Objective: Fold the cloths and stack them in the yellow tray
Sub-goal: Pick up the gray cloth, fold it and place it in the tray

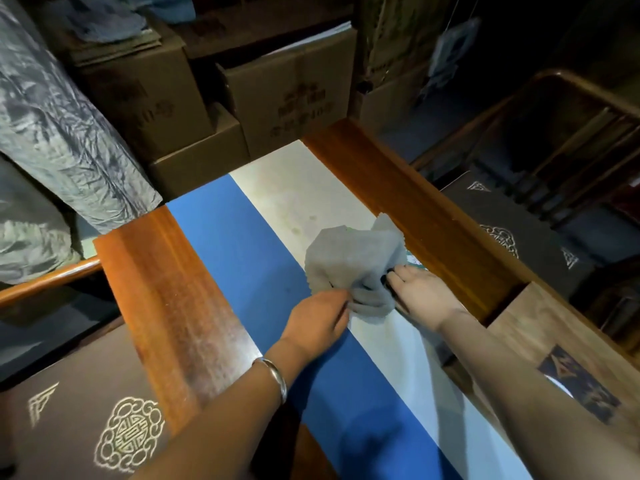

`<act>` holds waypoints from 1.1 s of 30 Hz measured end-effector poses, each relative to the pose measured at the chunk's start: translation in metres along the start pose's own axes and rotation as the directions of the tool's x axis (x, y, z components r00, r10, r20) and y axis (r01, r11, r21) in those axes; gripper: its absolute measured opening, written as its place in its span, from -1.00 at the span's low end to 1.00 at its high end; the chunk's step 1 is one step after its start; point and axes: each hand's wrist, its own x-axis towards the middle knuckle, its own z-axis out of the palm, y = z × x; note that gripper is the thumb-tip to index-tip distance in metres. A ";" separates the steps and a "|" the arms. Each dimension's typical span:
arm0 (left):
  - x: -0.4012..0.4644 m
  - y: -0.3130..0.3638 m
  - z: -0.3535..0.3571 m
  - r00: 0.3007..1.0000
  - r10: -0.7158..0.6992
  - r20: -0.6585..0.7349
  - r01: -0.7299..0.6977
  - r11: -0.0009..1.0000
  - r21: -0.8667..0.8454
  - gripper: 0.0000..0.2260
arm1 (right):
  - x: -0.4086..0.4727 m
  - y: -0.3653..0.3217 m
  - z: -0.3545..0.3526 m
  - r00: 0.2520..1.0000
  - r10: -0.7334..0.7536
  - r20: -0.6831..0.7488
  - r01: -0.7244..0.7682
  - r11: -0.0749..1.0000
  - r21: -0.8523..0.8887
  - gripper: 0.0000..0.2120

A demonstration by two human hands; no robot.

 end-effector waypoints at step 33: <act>-0.159 0.153 -0.170 0.852 0.522 -0.043 -0.520 0.834 -0.182 -0.81 | -0.371 -0.184 -0.169 0.729 0.628 -0.274 -0.563 0.777 0.282 -0.85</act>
